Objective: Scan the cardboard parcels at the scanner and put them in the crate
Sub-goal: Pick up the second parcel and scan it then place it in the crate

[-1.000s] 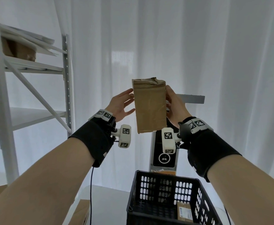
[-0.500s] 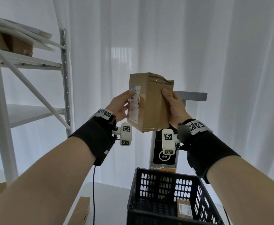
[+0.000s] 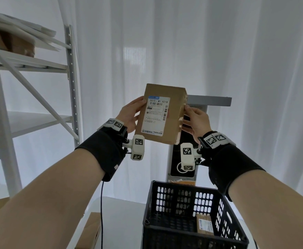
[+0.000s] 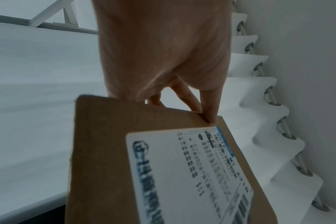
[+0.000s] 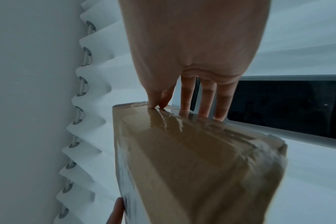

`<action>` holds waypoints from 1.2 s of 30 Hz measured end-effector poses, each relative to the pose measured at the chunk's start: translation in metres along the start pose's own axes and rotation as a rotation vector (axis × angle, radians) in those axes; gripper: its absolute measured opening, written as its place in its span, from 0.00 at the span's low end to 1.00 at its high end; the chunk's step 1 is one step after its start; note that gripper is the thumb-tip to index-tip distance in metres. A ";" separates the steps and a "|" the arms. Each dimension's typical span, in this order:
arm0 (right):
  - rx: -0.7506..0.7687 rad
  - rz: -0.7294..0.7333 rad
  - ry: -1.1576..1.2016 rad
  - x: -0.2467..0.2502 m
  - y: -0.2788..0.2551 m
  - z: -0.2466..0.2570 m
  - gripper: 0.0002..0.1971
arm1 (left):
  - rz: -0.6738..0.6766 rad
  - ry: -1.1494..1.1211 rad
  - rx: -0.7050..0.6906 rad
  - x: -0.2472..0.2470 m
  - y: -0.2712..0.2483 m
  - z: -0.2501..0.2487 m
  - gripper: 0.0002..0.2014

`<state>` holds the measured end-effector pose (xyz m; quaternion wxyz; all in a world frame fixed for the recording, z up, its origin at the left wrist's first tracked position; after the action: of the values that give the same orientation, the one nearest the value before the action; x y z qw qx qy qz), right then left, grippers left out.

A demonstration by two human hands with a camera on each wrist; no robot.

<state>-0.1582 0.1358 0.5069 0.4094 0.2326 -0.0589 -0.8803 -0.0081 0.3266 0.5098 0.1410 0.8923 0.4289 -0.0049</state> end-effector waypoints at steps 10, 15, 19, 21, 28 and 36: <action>-0.088 -0.100 -0.065 0.008 -0.005 -0.022 0.12 | 0.016 0.037 0.146 -0.001 -0.004 0.028 0.09; -0.100 -0.136 -0.028 0.010 -0.007 -0.034 0.10 | 0.030 0.066 0.160 0.001 -0.002 0.033 0.11; -0.127 -0.162 -0.035 0.010 -0.005 -0.046 0.10 | 0.042 0.075 0.188 0.008 0.001 0.041 0.09; -0.131 -0.175 -0.041 0.009 -0.003 -0.051 0.09 | 0.050 0.078 0.199 0.011 0.004 0.045 0.09; -0.145 -0.228 -0.126 0.009 0.010 -0.080 0.12 | 0.067 0.136 0.214 0.024 0.011 0.065 0.14; -0.225 -0.305 -0.311 0.034 0.012 -0.138 0.11 | 0.107 0.154 0.336 0.034 0.018 0.128 0.14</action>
<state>-0.1057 0.1148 0.3758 0.2811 0.0533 0.0127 -0.9581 0.0413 0.3097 0.3871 -0.0431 0.9226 0.3834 -0.0005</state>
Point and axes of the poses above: each hand's wrist, its own y-axis towards the middle knuckle, its own x-axis out of the back of the hand, z = x × y, the point moved 8 cm from there along y, towards the middle knuckle, and after that the axes turned 12 degrees about y, right-handed, at the moved point
